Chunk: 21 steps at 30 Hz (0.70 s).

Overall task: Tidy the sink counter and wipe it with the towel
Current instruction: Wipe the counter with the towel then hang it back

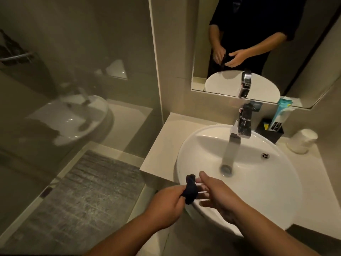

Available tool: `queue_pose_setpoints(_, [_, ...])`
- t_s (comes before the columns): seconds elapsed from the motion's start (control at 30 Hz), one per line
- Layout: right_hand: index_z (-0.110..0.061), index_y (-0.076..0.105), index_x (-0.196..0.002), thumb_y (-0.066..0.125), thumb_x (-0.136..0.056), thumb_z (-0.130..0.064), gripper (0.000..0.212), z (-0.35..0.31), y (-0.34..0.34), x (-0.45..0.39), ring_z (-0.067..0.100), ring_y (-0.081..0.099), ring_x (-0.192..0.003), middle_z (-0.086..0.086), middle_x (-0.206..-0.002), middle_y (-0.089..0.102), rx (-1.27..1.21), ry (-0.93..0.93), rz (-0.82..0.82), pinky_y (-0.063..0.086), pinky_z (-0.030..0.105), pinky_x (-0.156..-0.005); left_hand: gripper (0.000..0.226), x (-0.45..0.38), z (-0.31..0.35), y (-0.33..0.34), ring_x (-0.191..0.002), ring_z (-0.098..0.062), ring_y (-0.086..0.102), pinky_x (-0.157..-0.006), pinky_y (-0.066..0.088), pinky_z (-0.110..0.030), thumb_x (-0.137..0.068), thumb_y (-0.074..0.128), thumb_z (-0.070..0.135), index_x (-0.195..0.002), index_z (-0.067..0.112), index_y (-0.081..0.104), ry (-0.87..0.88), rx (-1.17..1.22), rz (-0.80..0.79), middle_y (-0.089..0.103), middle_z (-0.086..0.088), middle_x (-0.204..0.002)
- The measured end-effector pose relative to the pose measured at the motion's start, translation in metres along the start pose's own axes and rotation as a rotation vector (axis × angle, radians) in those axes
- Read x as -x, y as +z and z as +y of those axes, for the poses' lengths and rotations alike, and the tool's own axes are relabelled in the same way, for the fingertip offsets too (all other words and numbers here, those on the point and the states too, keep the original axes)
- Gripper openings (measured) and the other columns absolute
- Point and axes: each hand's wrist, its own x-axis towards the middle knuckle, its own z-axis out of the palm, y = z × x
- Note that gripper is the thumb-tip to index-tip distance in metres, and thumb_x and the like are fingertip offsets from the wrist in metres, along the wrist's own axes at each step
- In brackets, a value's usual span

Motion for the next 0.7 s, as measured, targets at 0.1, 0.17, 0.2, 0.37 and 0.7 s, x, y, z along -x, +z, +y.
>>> queue_pose_setpoints(0.1, [-0.013,0.067,-0.106,0.052,-0.094,-0.045,0.038,-0.017,-0.004,0.006,0.033,0.069,-0.096,0.012,-0.103,0.071,-0.195,-0.013,0.061,0.059,0.044,-0.082,0.039,-0.011,0.019,-0.001,-0.108,-0.016,0.057,-0.092,0.048,-0.034,-0.09,0.044,0.024,-0.128,0.033,0.046,0.193,-0.247,0.061,0.061,0.006,-0.121])
queue_pose_setpoints(0.17, [-0.005,0.067,-0.101,0.059,-0.092,-0.03,0.027,-0.024,-0.007,0.011,0.033,0.069,-0.093,0.018,-0.101,0.071,-0.234,-0.086,0.115,0.059,0.046,-0.081,0.046,-0.015,0.026,-0.001,-0.122,-0.016,0.049,-0.104,0.041,-0.035,-0.091,0.046,0.024,-0.136,0.03,0.04,0.281,-0.338,0.059,0.053,0.006,-0.136])
queue_pose_setpoints(0.2, [-0.004,0.067,-0.1,0.061,-0.091,-0.022,0.021,-0.025,-0.007,0.014,0.031,0.069,-0.09,0.019,-0.1,0.07,-0.236,-0.111,0.153,0.059,0.044,-0.078,0.051,-0.015,0.026,-0.001,-0.13,-0.016,0.042,-0.11,0.035,-0.035,-0.092,0.047,0.025,-0.141,0.029,0.034,0.321,-0.371,0.041,0.045,0.005,-0.145])
queue_pose_setpoints(0.37, [-0.006,0.068,-0.099,0.057,-0.087,0.0,0.017,-0.023,-0.005,0.032,0.027,0.069,-0.084,0.018,-0.097,0.071,-0.175,-0.222,0.302,0.058,0.039,-0.075,0.053,-0.006,0.011,-0.013,-0.144,-0.001,0.015,-0.119,0.016,-0.03,-0.089,0.041,0.04,-0.141,0.038,0.035,0.372,0.045,-0.089,0.026,0.017,-0.154])
queue_pose_setpoints(0.7, [-0.018,0.069,-0.099,0.053,-0.09,0.008,0.032,-0.024,-0.015,0.093,0.019,0.067,-0.097,0.004,-0.099,0.072,-0.14,-0.478,0.36,0.056,0.031,-0.077,0.049,-0.045,0.011,-0.042,-0.115,-0.002,0.049,-0.098,0.038,-0.022,-0.091,0.055,0.043,-0.137,0.041,0.037,0.318,0.174,-0.35,0.051,0.021,-0.122])
